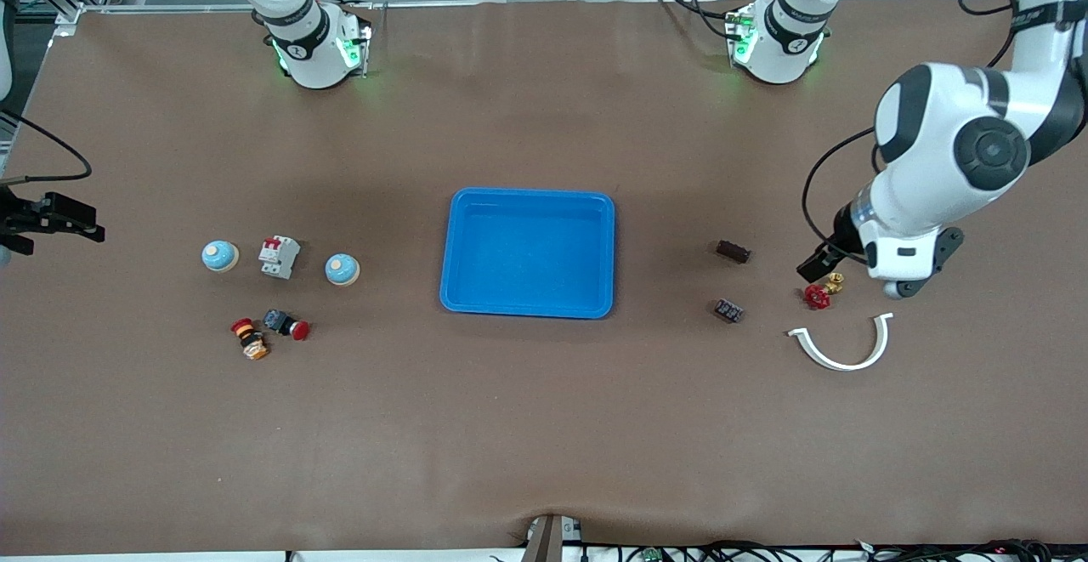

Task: Place electrolytic capacitor and blue bell in tray
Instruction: 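Lower the left gripper over a capacitor while the right gripper lowers over a bell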

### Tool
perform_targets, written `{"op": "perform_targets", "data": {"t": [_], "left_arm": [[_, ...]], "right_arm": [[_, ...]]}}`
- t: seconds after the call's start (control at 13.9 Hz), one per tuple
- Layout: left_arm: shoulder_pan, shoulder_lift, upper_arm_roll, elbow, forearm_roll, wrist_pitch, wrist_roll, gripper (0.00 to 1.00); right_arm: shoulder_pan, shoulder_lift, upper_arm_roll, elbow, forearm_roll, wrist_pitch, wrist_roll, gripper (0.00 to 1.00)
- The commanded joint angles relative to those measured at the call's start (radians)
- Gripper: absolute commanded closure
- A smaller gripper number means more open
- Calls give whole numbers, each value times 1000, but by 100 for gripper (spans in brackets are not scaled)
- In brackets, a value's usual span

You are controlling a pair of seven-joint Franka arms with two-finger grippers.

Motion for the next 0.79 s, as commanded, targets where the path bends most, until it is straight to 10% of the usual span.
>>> {"op": "perform_targets", "data": {"t": [0.0,0.72], "left_arm": [[-27,59,-1,9,-14,72,-74,0],[-88,289,2,106,71,235,-245,0]], "right_arm": [[-34,2,16,-56,1,22,-33,0],[-60,1,14,-357,1,287,-97,0]]}}
